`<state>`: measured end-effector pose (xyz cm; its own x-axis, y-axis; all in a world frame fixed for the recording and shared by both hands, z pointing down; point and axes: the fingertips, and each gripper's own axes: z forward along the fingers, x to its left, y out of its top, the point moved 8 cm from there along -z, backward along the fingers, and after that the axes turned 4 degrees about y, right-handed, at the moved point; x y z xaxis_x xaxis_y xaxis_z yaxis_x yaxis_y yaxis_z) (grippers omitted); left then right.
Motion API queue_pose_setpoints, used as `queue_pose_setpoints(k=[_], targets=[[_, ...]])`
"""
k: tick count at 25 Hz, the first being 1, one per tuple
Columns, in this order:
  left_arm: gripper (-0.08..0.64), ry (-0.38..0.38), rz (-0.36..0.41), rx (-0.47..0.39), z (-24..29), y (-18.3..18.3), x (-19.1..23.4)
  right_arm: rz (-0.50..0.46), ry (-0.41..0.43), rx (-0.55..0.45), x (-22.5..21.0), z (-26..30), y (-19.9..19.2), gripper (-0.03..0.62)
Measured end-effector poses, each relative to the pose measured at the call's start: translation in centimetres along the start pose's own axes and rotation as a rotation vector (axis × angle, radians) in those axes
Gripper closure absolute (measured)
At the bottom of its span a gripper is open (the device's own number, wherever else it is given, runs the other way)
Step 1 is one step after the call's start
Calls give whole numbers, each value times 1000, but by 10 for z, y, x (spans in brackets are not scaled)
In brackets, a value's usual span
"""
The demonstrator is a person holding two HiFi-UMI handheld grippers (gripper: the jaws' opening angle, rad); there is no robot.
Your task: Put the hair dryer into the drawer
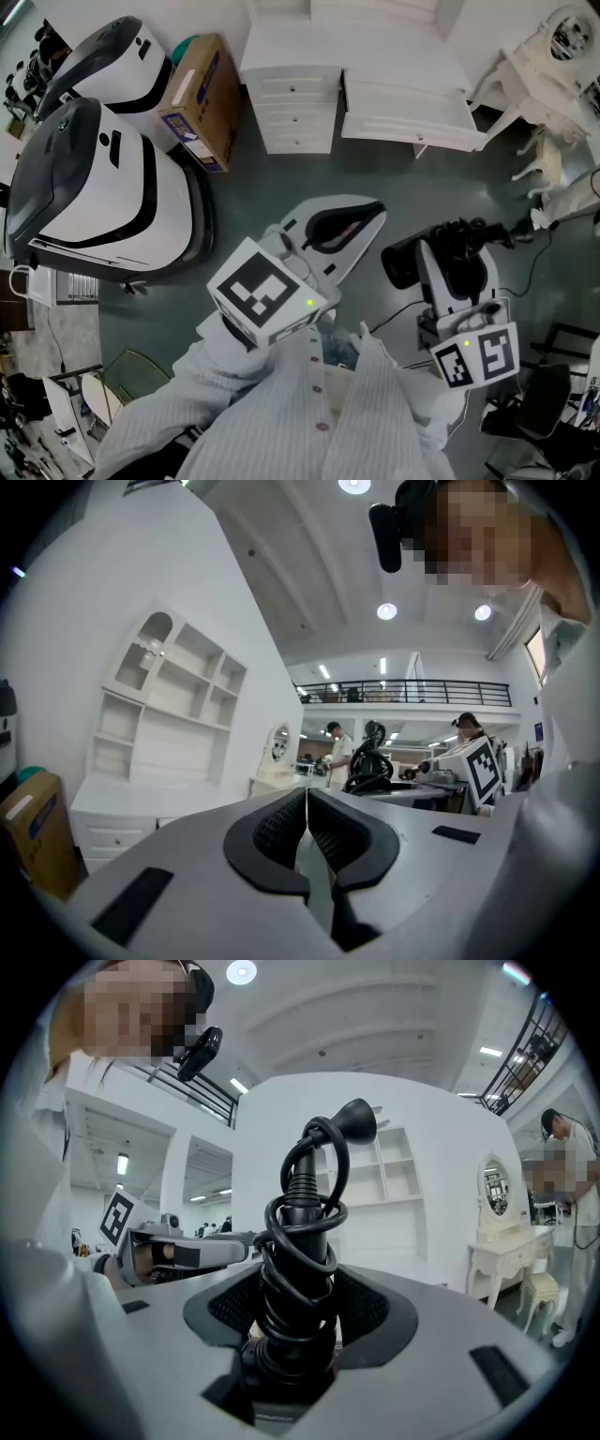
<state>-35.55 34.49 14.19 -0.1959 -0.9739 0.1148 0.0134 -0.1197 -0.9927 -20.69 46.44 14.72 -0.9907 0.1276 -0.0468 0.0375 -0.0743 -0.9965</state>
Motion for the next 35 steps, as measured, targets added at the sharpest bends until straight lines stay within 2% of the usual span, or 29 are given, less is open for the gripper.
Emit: queue_pose_setpoints(k=[4,10,15,26,35], targets=[[548,14,-5,-4,-2,-1,-3,4,4,6,0,-7,-1,364],[548,32,17,-7,7,-9,-40,19,5,-13,-18,-49,-11,364],[548,50,24,-8,20,-6,-38,28,15,-14,-33,-46,-11,365],[548,33,27,0,62,-1,-3,37,-1,-17,-70,-12,-10,364],[548,-22,25,13,115,4,53,45,-43,11,-107,42,-7,364]])
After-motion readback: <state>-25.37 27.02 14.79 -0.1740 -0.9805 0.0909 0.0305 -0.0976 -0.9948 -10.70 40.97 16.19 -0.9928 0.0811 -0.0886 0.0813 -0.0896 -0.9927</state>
